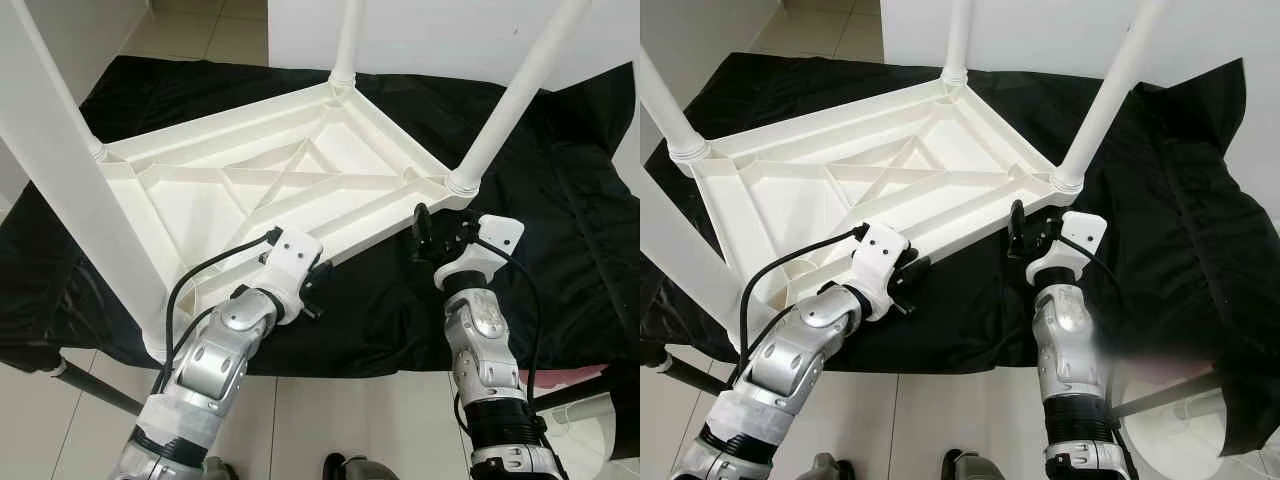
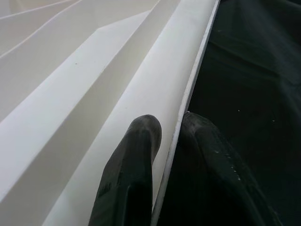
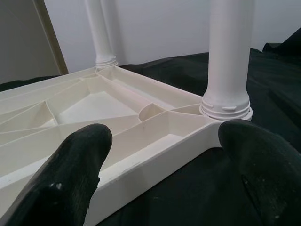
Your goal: Building children table
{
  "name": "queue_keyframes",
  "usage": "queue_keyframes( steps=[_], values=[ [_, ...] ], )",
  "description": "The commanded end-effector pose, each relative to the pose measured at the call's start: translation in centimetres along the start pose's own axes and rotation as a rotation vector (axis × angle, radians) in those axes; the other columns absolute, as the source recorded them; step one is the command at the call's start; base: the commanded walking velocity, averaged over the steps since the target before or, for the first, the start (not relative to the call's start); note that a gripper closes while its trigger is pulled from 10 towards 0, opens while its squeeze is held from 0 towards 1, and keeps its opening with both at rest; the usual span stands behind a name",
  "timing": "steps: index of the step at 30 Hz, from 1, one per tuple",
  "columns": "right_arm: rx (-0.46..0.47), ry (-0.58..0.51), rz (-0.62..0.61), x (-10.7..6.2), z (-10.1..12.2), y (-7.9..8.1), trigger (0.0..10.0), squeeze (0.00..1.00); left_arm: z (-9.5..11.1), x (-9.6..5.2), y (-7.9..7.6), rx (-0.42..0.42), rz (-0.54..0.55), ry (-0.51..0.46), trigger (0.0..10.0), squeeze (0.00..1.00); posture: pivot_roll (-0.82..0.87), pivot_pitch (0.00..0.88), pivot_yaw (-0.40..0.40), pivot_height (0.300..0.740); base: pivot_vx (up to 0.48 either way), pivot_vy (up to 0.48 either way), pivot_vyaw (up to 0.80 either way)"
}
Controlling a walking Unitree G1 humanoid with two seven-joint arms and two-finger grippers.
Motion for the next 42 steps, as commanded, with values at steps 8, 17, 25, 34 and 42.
queue_keyframes(
  steps=[8, 17, 25, 34, 42],
  values=[
    [-0.001, 0.017, -0.010, -0.4, -0.5, -0.1, 10.0, 0.00, 1.0, -1.0, -2.5, -0.029, -0.101, -0.087, 10.0, 1.00, 0.01, 0.170, -0.051, 0.740, 0.000, 0.000, 0.00],
    [0.007, 0.023, -0.001, -0.3, -0.8, 0.3, 10.0, 0.00, 2.2, -3.6, -3.3, -0.033, -0.226, -0.203, 10.0, 0.00, 0.03, 0.170, -0.054, 0.740, 0.000, 0.000, 0.00],
    [0.019, 0.022, 0.009, -0.1, -0.9, 0.9, 10.0, 0.00, 0.7, -2.6, 0.6, 0.073, -0.172, -0.150, 10.0, 0.00, 0.03, 0.170, -0.049, 0.740, 0.000, 0.000, 0.00],
    [0.022, 0.013, -0.006, -0.4, -0.8, 0.7, 10.0, 0.00, 1.2, -4.0, -0.4, 0.022, -0.222, -0.170, 10.0, 0.00, 0.03, 0.167, -0.035, 0.740, 0.000, 0.000, 0.00],
    [0.029, 0.034, 0.014, -0.2, -1.4, 1.2, 10.0, 0.00, 1.7, -8.3, -4.7, -0.063, -0.459, -0.191, 10.0, 0.00, 0.07, 0.161, -0.050, 0.740, 0.000, 0.000, 0.00]
  ],
)
Point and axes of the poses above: a point about 5 cm out from each wrist's last joint towards the gripper, its own x axis pointing out of the wrist towards the gripper, its own z axis along the axis of the wrist's last joint, y = z × x, the point moved 5 cm from there along x, pointing out of the wrist towards the gripper, and after that the axes turned 15 degrees about x, right-handed, at the moved point
